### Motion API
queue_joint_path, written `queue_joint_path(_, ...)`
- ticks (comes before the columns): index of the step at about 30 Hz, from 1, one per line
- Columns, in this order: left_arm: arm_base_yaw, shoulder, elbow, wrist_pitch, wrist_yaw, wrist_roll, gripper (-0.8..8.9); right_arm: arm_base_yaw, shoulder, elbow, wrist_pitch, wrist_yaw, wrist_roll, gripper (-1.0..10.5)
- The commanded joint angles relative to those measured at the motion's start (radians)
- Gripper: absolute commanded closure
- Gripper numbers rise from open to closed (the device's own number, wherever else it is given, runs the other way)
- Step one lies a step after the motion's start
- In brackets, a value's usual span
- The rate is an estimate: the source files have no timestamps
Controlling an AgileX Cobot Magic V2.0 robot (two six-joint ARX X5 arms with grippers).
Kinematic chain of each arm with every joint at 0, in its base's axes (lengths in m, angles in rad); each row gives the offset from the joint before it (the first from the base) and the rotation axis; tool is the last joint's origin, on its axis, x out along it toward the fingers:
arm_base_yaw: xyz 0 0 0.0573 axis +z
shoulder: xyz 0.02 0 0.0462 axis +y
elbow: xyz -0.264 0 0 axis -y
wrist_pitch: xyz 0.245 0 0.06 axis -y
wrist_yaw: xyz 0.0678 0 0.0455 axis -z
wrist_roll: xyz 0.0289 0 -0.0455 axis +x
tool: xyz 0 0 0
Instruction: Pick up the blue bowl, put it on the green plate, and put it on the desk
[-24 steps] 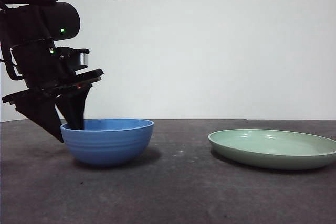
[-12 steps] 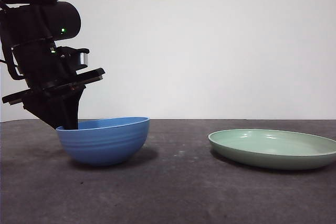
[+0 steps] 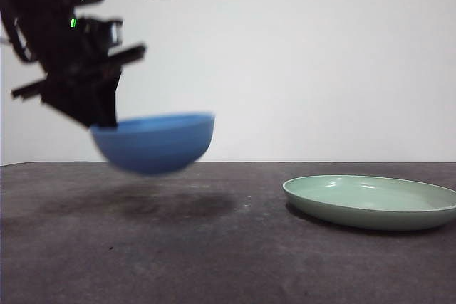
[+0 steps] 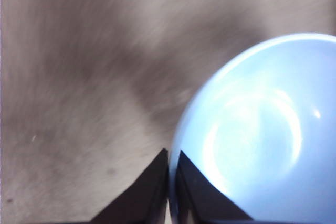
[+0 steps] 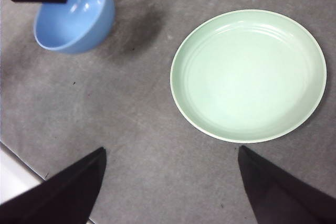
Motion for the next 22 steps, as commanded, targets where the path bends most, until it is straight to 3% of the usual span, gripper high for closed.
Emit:
queue_joint_path(1,-0.029,-0.010,0.072,-0.026,0.003,-0.013,7.98,0.003,0.004,0.017,0.010,0.000,0.011,5.4)
queue_joint_path(12,-0.174,0.025,0.352,-0.085,0.002,-0.039,7.98,0.003,-0.013,0.033,0.007,0.037,0.061,5.4)
queue_joint_path(22,-0.296,0.269,0.600,-0.115,0.002,-0.058,7.98,0.003,-0.092,0.145,-0.084,0.162,0.085,5.4)
